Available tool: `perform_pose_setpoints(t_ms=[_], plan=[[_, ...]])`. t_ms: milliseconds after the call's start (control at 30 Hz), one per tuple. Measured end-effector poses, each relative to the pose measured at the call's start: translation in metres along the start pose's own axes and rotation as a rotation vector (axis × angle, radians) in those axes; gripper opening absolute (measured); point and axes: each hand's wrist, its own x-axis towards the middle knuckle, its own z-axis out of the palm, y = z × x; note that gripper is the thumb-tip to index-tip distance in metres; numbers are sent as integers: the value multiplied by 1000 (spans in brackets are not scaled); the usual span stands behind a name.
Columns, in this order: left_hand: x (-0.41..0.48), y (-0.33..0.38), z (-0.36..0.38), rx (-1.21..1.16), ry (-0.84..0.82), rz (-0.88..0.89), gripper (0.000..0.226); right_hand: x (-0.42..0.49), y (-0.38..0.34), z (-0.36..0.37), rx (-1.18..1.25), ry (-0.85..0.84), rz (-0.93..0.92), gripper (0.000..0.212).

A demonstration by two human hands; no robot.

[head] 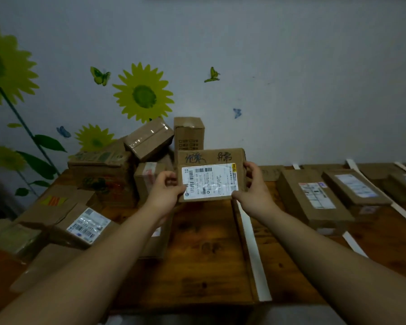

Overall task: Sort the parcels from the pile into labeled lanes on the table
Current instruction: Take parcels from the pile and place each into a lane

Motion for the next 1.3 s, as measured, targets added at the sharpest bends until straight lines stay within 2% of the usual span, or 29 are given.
perform_pose_setpoints(t_ms=[167,333,600,900,1100,1300], plan=[[4,13,87,52,-68,78,28,10,25,-77,1,85,28,84],[13,28,232,75,-195,126,28,14,57,-210,-26,227,44,83],[-26,31,493,100,-550,155,32,-39,114,-441,-96,542,151,84],[-84,7,709,169,-922,158,38,-122,172,-602,-116,824,293,82],[-90,-13,818,206,-1033,132,42,-119,219,-694,-147,881,387,90],[-77,-17,923,289,-1039,135,42,-95,252,-779,-146,842,418,83]])
